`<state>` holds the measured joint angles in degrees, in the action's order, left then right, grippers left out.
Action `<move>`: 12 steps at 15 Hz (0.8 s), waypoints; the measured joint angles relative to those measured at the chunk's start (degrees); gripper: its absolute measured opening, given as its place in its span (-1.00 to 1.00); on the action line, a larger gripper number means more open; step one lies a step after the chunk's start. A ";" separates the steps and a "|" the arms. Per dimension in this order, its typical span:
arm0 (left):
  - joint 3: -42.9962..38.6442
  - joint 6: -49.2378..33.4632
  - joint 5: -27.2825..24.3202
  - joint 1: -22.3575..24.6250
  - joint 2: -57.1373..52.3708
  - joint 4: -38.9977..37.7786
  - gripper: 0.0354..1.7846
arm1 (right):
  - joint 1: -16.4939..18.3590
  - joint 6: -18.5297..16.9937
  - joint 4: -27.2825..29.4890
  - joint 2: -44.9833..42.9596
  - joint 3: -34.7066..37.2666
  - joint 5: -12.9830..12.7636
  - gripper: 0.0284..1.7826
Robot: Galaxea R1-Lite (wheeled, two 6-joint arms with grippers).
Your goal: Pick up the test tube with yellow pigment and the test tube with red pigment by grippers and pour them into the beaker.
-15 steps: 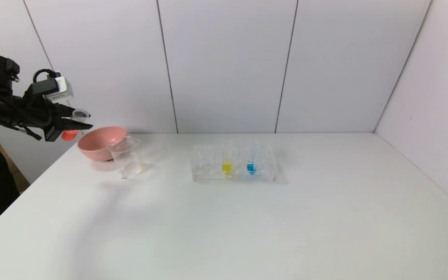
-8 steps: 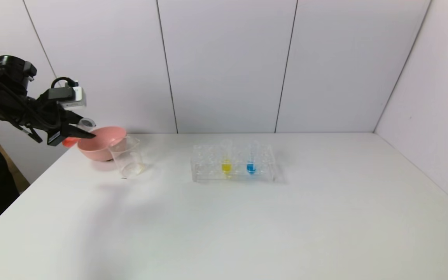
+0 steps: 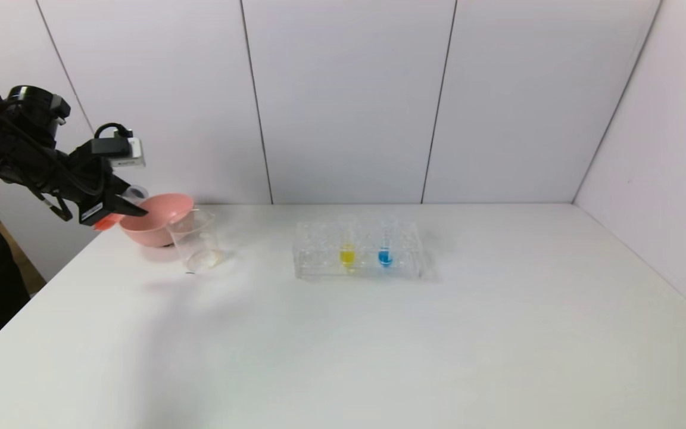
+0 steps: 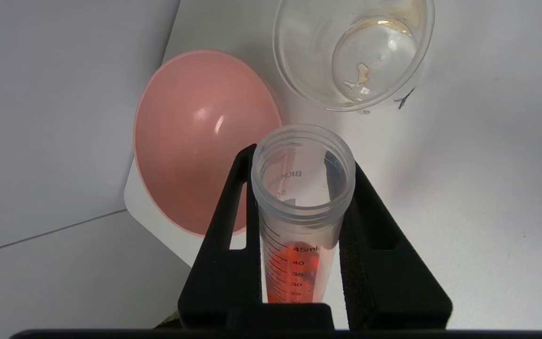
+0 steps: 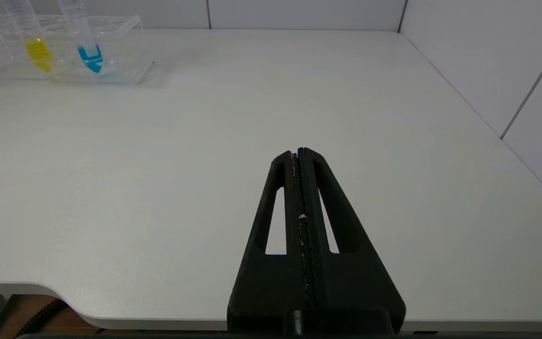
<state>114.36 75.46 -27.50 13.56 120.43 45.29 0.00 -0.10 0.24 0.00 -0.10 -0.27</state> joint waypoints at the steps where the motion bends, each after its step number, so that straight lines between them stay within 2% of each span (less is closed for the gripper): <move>1: 0.16 -0.40 1.29 -0.41 0.02 0.02 -0.50 | 0.00 0.02 0.02 0.00 0.00 0.00 -0.91; 3: 0.35 -0.93 3.41 -1.05 0.07 -0.09 -0.50 | 0.00 0.00 0.02 0.00 0.00 0.00 -0.91; 12: 0.61 -1.04 7.02 -4.16 0.11 -0.94 -0.50 | 0.00 0.00 0.02 0.00 0.00 0.02 -0.91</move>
<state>114.97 74.42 -20.48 9.40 120.54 44.35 0.00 -0.10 0.27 0.00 -0.10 -0.24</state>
